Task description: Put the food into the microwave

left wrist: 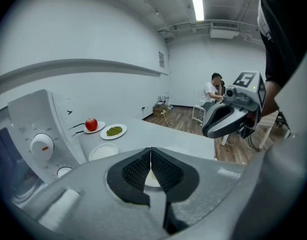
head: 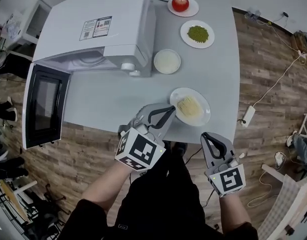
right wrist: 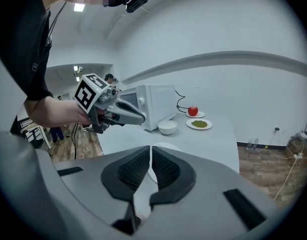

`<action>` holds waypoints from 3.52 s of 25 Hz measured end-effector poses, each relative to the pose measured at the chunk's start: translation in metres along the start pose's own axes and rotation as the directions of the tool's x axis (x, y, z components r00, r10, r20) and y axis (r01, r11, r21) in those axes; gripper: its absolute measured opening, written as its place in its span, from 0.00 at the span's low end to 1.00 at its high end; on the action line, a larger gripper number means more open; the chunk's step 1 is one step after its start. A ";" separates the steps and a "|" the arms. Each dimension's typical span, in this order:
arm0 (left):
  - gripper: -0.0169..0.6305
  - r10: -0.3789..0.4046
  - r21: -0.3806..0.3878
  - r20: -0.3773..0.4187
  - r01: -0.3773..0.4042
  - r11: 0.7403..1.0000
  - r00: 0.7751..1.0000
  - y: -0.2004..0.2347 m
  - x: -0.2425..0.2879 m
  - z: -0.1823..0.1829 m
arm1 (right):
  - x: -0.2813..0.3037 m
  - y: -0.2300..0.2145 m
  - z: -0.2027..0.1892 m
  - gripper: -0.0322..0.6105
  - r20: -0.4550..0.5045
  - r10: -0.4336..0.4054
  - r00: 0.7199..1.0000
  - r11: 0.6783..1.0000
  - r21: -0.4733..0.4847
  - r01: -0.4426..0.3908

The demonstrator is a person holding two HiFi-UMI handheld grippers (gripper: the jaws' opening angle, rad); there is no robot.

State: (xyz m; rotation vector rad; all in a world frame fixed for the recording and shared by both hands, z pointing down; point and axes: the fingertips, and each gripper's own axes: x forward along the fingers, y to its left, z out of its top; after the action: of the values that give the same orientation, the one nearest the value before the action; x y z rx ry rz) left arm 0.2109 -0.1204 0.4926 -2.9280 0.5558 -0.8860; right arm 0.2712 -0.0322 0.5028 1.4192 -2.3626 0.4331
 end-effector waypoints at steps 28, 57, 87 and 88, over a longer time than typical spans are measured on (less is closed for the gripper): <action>0.04 0.002 0.146 -0.175 0.024 0.989 0.984 0.040 0.095 -0.066 | 0.054 -0.016 -0.097 0.29 -0.248 -0.138 0.959 0.872 -0.490 -0.002; 0.04 -0.047 0.110 -0.268 0.079 0.991 0.962 0.055 0.119 -0.089 | 0.065 -0.021 -0.099 0.25 -0.205 -0.272 0.940 0.588 -0.809 -0.005; 0.04 -0.122 0.259 -0.340 0.217 0.941 0.933 0.026 0.132 -0.079 | 0.051 -0.010 -0.116 0.12 -0.199 -0.307 0.931 0.395 -0.916 -0.066; 0.04 -0.120 0.275 -0.347 0.224 0.935 0.930 0.024 0.134 -0.080 | 0.051 -0.011 -0.116 0.12 -0.196 -0.312 0.930 0.400 -0.915 -0.058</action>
State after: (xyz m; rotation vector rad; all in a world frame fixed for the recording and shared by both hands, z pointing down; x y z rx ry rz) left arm 0.2639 -0.1836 0.6273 -2.5871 0.1408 -1.3553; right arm 0.2750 -0.0271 0.6299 0.8309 -1.6365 -0.5990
